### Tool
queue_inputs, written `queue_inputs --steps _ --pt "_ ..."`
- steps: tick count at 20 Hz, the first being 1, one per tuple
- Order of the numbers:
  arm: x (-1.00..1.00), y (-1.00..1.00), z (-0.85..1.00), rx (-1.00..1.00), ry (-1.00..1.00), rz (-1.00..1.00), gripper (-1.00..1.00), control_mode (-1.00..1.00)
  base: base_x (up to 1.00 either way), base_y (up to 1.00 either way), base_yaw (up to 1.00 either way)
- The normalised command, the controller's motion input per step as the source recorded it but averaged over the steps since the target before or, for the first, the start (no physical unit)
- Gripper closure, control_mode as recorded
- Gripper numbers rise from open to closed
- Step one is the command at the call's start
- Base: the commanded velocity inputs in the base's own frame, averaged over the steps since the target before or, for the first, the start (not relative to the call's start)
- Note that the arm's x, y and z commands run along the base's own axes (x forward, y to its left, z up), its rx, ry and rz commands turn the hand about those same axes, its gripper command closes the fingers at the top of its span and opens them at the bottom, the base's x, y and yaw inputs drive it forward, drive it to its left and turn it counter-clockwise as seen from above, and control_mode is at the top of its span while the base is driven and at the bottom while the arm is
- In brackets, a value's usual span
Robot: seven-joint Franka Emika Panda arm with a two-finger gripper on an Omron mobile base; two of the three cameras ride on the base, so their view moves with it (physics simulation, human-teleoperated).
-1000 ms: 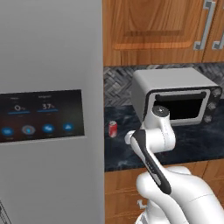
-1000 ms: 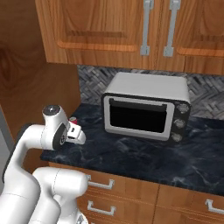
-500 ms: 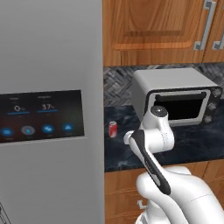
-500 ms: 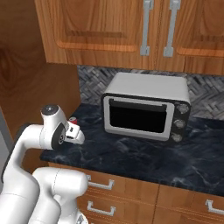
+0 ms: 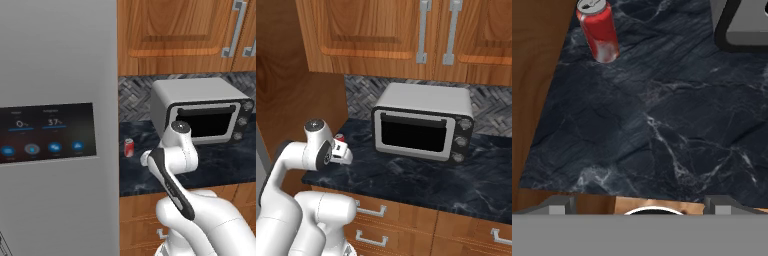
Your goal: Four empty soda cans are scattered around the kitchen. Gather all the cans and cluster them next to the stove for recycling.
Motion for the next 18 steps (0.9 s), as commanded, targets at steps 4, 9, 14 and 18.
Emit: queue_inputs --steps 4,9,14,18 --pt "0.22 0.05 0.11 0.00 0.10 0.22 -1.00 -1.00 0.00 0.00 0.00" --pt "0.31 0.03 0.14 0.00 0.09 0.20 -1.00 -1.00 0.00 0.00 0.00" --pt "0.24 0.04 0.17 0.00 0.07 0.18 -1.00 -1.00 0.00 0.00 0.00" --pt "0.14 0.10 0.15 -0.01 0.12 0.08 -1.00 -1.00 0.00 0.00 0.00"
